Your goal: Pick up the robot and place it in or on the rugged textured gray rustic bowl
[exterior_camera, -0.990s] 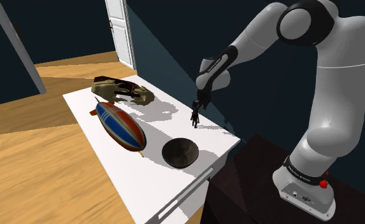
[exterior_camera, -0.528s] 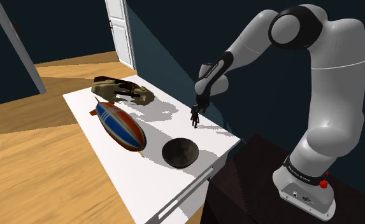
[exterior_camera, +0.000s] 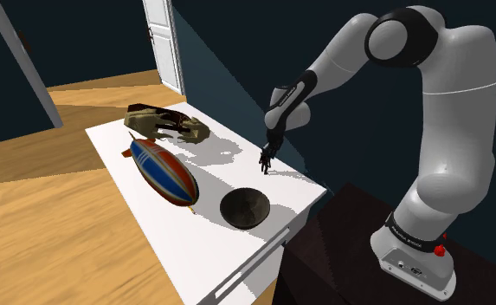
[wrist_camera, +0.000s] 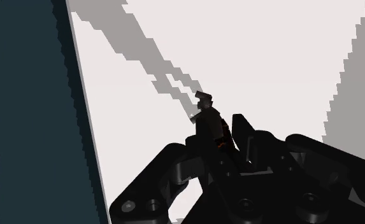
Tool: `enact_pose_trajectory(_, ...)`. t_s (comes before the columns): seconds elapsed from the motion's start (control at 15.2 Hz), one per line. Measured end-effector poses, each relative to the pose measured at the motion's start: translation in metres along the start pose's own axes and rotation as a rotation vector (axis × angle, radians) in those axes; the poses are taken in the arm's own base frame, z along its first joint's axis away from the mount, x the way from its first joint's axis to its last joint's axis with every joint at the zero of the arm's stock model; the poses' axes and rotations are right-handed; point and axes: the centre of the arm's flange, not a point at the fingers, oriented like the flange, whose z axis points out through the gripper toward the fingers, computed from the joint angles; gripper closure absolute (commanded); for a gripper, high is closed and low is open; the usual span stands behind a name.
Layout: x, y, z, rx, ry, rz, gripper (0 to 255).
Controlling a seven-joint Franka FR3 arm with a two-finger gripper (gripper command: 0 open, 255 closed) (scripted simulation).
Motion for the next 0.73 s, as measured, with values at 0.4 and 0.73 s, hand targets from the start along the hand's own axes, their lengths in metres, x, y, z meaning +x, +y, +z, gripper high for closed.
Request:
enact_pose_trajectory(0.4,0.000,0.000,-0.001,0.000,0.001,-0.001,255)
enact_pose_trajectory(0.73,0.001,-0.001,-0.015,0.000,0.000,0.000,255)
